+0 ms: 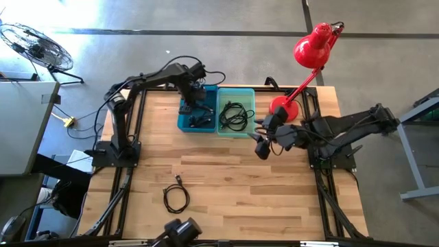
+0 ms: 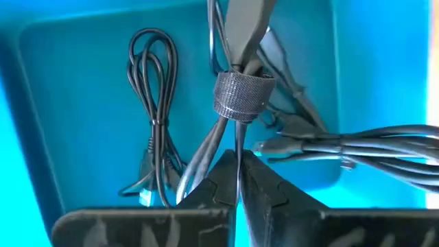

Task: Pick & Place USB Port
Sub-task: Put the black USB cable into the blue bin, then put the black USB cable into the green bin

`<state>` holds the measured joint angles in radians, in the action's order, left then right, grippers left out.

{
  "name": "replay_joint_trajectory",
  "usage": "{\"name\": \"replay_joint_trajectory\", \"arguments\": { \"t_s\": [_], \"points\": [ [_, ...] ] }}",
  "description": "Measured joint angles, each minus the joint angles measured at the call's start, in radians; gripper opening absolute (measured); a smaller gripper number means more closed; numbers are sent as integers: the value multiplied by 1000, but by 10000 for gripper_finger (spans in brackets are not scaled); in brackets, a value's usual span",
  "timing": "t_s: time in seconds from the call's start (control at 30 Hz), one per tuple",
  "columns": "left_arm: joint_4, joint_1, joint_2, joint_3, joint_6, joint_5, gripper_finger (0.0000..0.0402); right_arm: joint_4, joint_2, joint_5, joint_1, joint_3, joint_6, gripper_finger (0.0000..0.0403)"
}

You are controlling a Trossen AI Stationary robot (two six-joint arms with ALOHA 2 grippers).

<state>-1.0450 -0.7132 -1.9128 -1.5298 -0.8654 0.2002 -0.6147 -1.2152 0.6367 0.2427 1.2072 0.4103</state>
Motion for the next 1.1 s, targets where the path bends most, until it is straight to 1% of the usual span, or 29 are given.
{"name": "replay_joint_trajectory", "arguments": {
  "t_s": [0.17, 0.3, 0.37, 0.43, 0.7, 0.83, 0.9, 1.0, 1.1],
  "points": [
    [1, 0, -25, 0, -52, -58, 1, 0, 0, -1, -24, 0, 0, 248],
    [45, 1, -24, 0, -46, -184, 11, 4, 1, -20, -39, 0, -9, 248],
    [53, 0, -22, 0, -47, -230, 28, 10, 1, -38, -46, 0, -16, 248],
    [50, 0, -20, 0, -47, -251, 49, 14, 1, -45, -51, 0, -19, 248],
    [38, 8, -20, -10, -46, -268, 149, 14, 1, -45, -54, 0, -49, 248],
    [-24, 21, -20, -73, -35, -307, 193, 14, 2, -43, -53, 0, -68, 248],
    [-85, 29, -20, -125, -35, -333, 211, 14, 2, -40, -53, 0, -79, 248],
    [-178, 47, 6, -212, -42, -342, 228, 14, 2, -38, -59, 0, -90, 248],
    [-268, 77, 55, -294, -44, -327, 234, 14, 2, -47, -62, 0, -98, 248]
  ]
}}
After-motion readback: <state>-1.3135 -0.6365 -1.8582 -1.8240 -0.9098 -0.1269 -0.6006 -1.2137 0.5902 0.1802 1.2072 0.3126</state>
